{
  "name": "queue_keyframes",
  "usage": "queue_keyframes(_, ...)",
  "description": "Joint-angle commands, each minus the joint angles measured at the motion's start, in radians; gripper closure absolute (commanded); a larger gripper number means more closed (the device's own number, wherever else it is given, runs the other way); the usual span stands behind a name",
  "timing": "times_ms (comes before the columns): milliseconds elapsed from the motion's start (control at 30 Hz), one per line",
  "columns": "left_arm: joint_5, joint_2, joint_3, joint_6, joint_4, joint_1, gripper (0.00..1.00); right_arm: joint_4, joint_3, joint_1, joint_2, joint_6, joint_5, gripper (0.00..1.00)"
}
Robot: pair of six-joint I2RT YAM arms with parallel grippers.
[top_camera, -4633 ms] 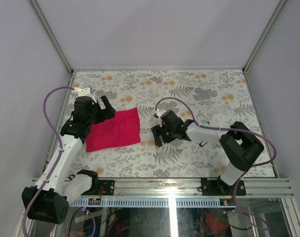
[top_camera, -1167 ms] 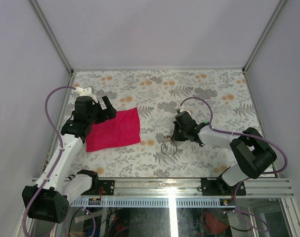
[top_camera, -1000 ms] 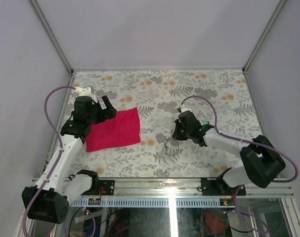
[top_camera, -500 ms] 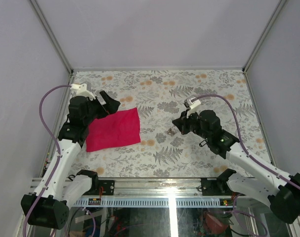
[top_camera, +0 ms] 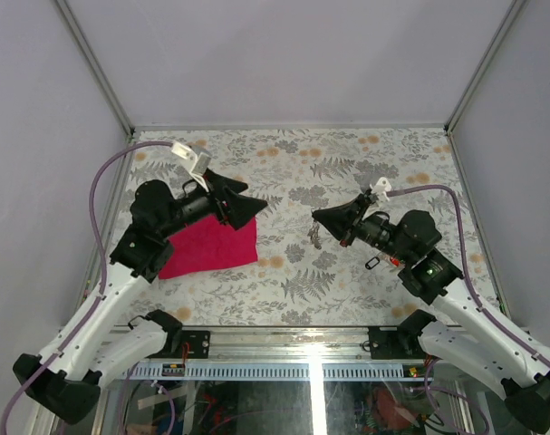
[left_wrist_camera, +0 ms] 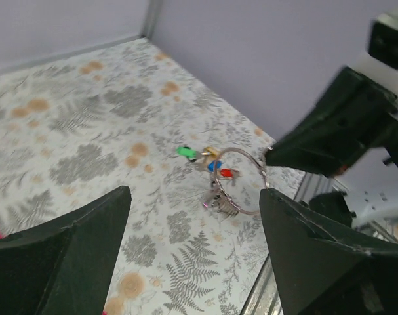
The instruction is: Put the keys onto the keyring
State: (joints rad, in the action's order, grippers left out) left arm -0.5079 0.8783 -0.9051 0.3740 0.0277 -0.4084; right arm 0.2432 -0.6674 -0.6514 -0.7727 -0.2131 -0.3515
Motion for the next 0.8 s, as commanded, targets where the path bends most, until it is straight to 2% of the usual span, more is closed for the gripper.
queue_keyframes(0,0.055,-0.009,-0.056,-0.127,-0.115,-0.158,0.21,0.252,-0.060,0.004,0.025,-0.135,-0.038,1.00)
queue_keyframes(267,0.285,-0.009,-0.108,-0.221,-0.125,-0.323,0.32,0.285,-0.110,0.004,0.004,-0.289,0.100,1.00)
queue_keyframes(467,0.465,0.063,-0.183,-0.325,-0.104,-0.463,0.32,0.237,-0.149,0.004,-0.007,-0.327,0.166,1.00)
queue_keyframes(767,0.639,0.201,-0.260,-0.474,-0.116,-0.632,0.35,0.214,-0.172,0.003,0.001,-0.347,0.182,1.00)
